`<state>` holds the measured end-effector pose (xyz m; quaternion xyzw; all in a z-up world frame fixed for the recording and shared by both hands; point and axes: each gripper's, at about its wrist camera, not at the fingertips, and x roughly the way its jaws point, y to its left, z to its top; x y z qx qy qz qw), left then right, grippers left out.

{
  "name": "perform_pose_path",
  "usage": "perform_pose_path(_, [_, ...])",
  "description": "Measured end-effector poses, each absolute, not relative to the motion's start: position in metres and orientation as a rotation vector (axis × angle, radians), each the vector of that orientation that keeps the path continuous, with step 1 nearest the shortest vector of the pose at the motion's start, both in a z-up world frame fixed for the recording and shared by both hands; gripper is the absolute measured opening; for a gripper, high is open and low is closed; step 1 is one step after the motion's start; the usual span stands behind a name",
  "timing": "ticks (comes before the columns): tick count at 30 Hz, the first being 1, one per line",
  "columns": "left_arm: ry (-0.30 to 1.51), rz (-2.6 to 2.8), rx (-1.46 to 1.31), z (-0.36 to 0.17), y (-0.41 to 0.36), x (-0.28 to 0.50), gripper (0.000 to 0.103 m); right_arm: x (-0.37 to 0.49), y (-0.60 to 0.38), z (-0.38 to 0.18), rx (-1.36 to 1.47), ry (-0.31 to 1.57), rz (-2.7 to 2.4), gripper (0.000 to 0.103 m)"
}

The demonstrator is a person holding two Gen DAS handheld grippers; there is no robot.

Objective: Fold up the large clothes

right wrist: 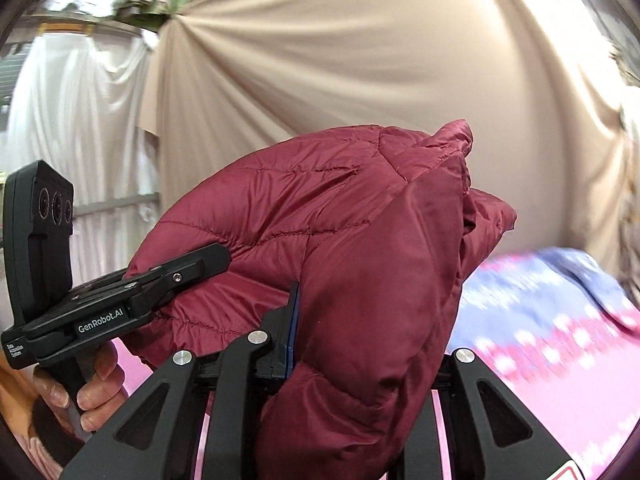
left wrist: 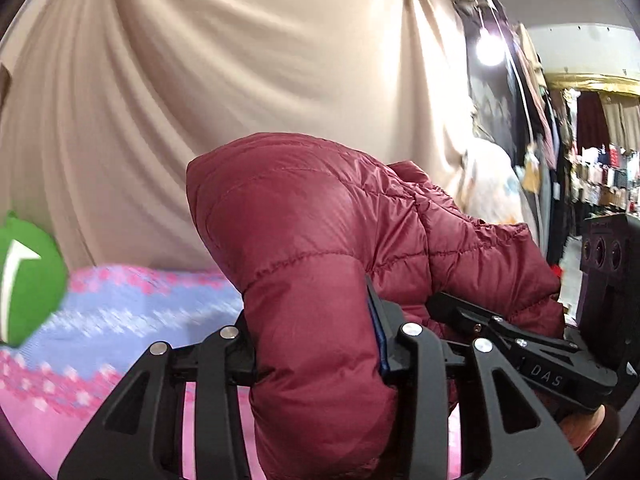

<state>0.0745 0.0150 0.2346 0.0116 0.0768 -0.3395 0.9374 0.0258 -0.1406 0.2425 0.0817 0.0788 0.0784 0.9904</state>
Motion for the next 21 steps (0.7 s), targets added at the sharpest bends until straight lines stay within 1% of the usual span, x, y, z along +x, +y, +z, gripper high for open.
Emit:
perform_pose_path(3, [0.140,-0.668,0.013,0.234,0.042,0.091,0.039,0.058,-0.127,0.242,0.201,0.158,0.239,0.023])
perform_pose_path(5, [0.163,-0.643,0.008,0.218,0.058,0.114,0.041,0.090,-0.118,0.227,0.221,0.202,0.278,0.026])
perform_pose_path(6, [0.185,-0.636,0.002,0.208,0.062,0.126,0.042,0.101,-0.114,0.217,0.226,0.226,0.282,0.029])
perform_pose_path(7, [0.220,-0.626,-0.004,0.192,0.067,0.142,0.044,0.115,-0.110,0.205,0.233,0.259,0.286,0.036])
perform_pose_path(8, [0.256,-0.614,-0.014,0.180,0.072,0.155,0.051,0.130,-0.107,0.188,0.248,0.304,0.284,0.042])
perform_pose_path(10, [0.404,-0.571,-0.029,0.127,0.081,0.195,0.057,0.161,-0.109,0.135,0.324,0.440,0.273,0.050])
perform_pose_path(12, [0.557,-0.488,-0.021,0.078,0.090,0.223,0.057,0.176,-0.124,0.078,0.444,0.591,0.233,0.050])
perform_pose_path(13, [0.609,-0.454,-0.024,0.058,0.097,0.229,0.055,0.172,-0.132,0.057,0.495,0.639,0.207,0.051])
perform_pose_path(15, [0.616,-0.437,-0.048,0.044,0.117,0.226,0.056,0.155,-0.150,0.031,0.589,0.665,0.200,0.053])
perform_pose_path(16, [0.610,-0.429,-0.056,0.044,0.126,0.222,0.059,0.143,-0.158,0.029,0.606,0.654,0.180,0.055])
perform_pose_path(17, [0.610,-0.427,-0.056,0.046,0.130,0.221,0.068,0.139,-0.158,0.033,0.600,0.647,0.159,0.057])
perform_pose_path(18, [0.612,-0.426,-0.062,0.050,0.135,0.220,0.074,0.133,-0.162,0.040,0.588,0.628,0.132,0.059])
perform_pose_path(19, [0.614,-0.430,-0.079,0.054,0.139,0.222,0.088,0.131,-0.164,0.047,0.582,0.614,0.124,0.066])
perform_pose_path(20, [0.624,-0.444,-0.108,0.056,0.143,0.228,0.094,0.132,-0.166,0.053,0.579,0.605,0.126,0.072])
perform_pose_path(21, [0.653,-0.485,-0.157,0.057,0.145,0.237,0.094,0.136,-0.167,0.059,0.582,0.598,0.140,0.074])
